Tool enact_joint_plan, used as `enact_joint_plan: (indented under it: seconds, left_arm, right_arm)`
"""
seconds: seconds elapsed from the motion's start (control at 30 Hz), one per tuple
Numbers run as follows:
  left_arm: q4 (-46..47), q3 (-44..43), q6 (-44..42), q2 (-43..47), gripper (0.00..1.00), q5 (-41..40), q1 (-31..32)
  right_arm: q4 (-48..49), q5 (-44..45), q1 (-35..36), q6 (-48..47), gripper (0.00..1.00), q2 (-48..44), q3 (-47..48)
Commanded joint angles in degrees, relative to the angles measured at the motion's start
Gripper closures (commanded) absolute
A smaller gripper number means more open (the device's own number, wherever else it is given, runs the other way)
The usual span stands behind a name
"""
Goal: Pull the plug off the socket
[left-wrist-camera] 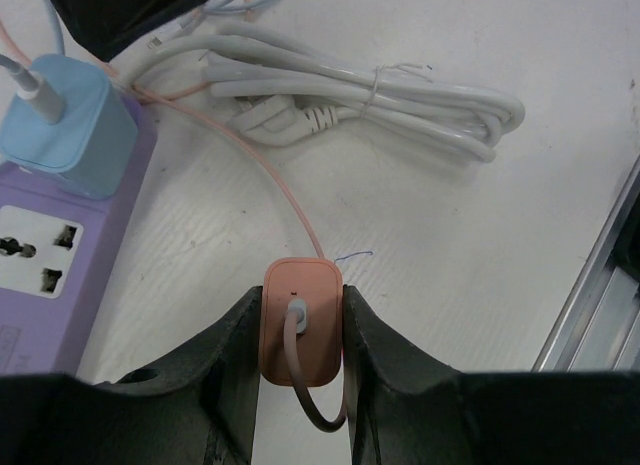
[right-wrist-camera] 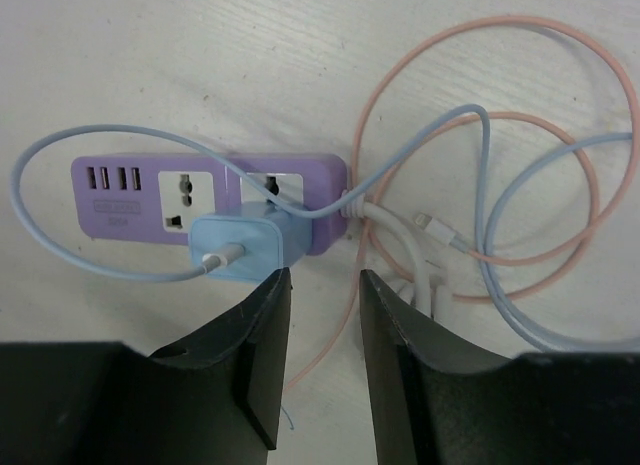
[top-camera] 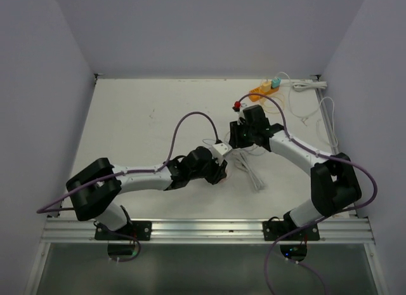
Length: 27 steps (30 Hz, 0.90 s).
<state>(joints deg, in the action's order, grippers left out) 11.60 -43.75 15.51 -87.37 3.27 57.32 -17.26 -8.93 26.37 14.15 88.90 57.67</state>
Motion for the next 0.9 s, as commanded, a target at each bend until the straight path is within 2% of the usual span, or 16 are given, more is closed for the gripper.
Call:
enact_joint_plan:
  seconds: [0.0, 0.07, 0.2, 0.33, 0.37, 0.47, 0.63, 0.7, 0.87]
  left_arm:
    - [6.6, -3.4, -0.1, -3.0, 0.93, -5.9, 2.2]
    - [6.5, -5.5, -0.3, -5.0, 0.92, -6.3, 3.2]
    - [2.8, -10.7, -0.7, -11.0, 0.88, -7.9, 4.6]
    - [-0.8, -14.6, 0.1, -13.3, 0.82, -10.5, 6.7]
    - [-1.0, -14.9, 0.1, -13.3, 0.73, -11.5, 7.0]
    - [-1.9, -15.5, 0.7, -13.1, 0.61, -13.0, 8.1]
    - [-2.7, -16.4, 1.5, -12.8, 0.47, -11.8, 8.6]
    - [-2.7, -16.5, 1.9, -12.4, 0.38, -11.4, 8.7]
    - [-3.2, -16.5, 3.0, -10.3, 0.26, -11.0, 8.7]
  right_arm:
    - [-3.2, 4.5, 0.3, 0.4, 0.61, -5.1, -0.5]
    - [-3.6, 6.5, 0.3, 0.3, 0.59, -6.9, -1.0]
    - [-4.3, 8.8, 0.3, 0.3, 0.58, -9.6, -2.1]
    - [-4.9, 12.3, 0.3, 0.5, 0.58, -11.7, -3.2]
    - [-5.2, 14.1, 0.2, 0.6, 0.58, -12.1, -3.4]
    - [-5.5, 15.9, 0.2, 1.1, 0.57, -13.2, -3.8]
    - [-6.2, 17.7, -0.1, 2.1, 0.57, -14.5, -3.9]
    - [-6.5, 18.3, -0.3, 2.2, 0.57, -14.8, -3.9]
    - [-7.3, 19.4, -0.4, 2.5, 0.57, -16.7, -4.2]
